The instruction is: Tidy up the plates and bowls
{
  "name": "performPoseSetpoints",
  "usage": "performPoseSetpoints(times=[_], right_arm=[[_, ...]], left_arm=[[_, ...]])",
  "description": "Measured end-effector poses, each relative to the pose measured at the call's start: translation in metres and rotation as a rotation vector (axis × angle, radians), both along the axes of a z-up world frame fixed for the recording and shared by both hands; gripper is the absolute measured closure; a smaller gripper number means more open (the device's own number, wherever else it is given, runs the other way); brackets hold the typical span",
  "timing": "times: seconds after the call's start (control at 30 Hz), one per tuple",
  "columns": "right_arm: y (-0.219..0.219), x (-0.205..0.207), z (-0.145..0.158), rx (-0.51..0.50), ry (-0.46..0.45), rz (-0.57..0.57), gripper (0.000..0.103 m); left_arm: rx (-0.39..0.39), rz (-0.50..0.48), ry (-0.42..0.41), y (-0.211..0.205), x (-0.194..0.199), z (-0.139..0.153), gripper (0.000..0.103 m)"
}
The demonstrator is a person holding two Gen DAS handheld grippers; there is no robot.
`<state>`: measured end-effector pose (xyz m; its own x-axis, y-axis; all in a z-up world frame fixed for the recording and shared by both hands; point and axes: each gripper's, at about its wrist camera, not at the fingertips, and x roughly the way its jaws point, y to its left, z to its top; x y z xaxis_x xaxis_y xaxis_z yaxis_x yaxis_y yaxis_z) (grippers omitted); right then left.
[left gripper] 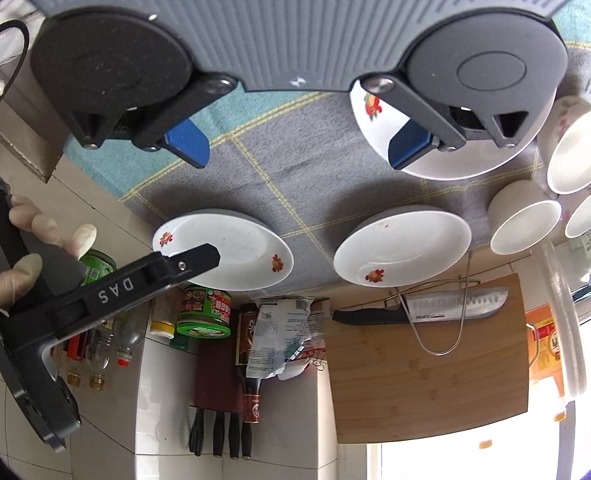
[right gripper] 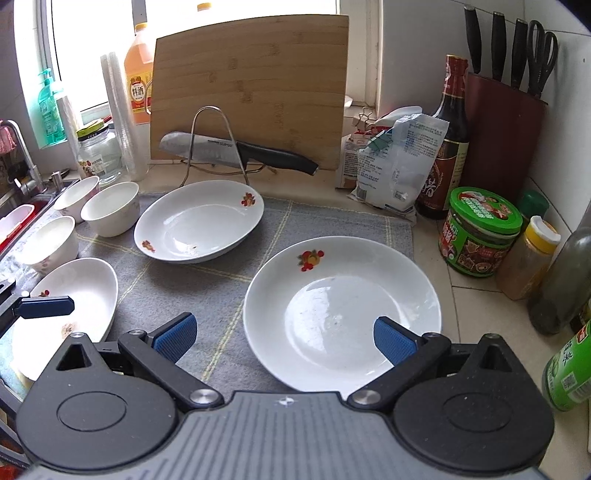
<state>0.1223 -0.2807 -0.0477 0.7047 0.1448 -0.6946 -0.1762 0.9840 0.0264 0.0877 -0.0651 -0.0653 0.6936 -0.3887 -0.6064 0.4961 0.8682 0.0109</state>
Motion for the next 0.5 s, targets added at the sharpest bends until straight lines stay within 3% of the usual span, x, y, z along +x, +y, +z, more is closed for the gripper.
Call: performPoseSetpoints(times=[0.13,0.33,0.5], right_arm=[[0.025,-0.007,-0.004,0.008,0.023,0.062,0.000],[0.057,0.004,-0.010,0.020,0.060,0.201,0.000],[0.079,0.020,-0.020,0.059,0.089,0.337,0.000]], left_arm=[[-0.009,0.046,0.007,0.018,-0.016,-0.001,0.001],[-0.009,0.187,0.004,0.039,-0.037,0.004,0.001],[0.046,0.321,0.025,0.052,-0.052,0.003,0.001]])
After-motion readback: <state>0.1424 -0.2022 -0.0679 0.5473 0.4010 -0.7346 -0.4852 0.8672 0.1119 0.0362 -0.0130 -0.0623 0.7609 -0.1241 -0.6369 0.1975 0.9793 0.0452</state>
